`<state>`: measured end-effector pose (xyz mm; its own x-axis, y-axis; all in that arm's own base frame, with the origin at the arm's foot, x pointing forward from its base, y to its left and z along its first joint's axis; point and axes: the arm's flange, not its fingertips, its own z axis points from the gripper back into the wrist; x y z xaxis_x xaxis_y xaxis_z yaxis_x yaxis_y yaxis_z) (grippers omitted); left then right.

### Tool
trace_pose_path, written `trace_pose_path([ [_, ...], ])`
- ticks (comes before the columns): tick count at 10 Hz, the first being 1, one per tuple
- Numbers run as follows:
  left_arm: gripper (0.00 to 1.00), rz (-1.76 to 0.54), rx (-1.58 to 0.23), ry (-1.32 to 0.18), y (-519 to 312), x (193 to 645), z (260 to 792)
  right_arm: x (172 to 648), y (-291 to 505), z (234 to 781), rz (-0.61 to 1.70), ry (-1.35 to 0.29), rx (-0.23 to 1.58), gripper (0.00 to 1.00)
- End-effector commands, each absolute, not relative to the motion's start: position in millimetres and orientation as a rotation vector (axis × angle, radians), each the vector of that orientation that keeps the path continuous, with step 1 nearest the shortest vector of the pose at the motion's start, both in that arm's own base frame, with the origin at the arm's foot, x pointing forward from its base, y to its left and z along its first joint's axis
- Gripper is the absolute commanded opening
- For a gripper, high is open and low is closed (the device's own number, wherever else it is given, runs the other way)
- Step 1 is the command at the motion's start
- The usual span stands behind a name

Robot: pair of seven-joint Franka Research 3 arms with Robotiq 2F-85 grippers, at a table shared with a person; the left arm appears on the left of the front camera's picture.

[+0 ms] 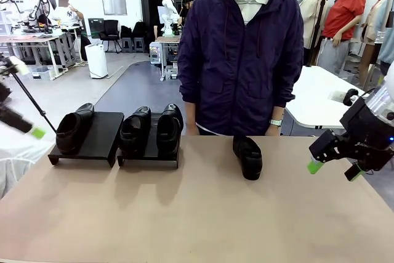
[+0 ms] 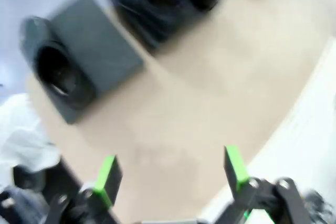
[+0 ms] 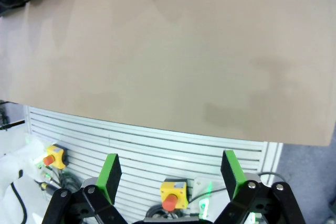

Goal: Organize the shoes by placing them on the stand.
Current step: Place the Shoe from the middle of the table onto the Shoes Stand, then pick up one Shoe and place it in the middle of the table.

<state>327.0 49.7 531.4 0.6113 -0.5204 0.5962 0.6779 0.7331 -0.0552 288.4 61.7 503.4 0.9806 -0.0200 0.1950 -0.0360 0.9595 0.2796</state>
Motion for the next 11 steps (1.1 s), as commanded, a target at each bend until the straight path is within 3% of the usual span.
trace_pose_path([
  [1,1.00,-0.761,-0.423,-0.468,62,267,533,289,60,504,0.026,-0.198,0.300,1.00],
  [3,1.00,-0.726,-0.486,-0.353,58,247,508,289,60,504,0.026,-0.198,0.300,1.00],
  [4,1.00,-0.760,-0.440,-0.468,59,270,536,289,60,504,0.026,-0.198,0.300,1.00],
  [11,1.00,-0.760,-0.440,-0.468,59,270,536,289,60,504,0.026,-0.198,0.300,1.00],
])
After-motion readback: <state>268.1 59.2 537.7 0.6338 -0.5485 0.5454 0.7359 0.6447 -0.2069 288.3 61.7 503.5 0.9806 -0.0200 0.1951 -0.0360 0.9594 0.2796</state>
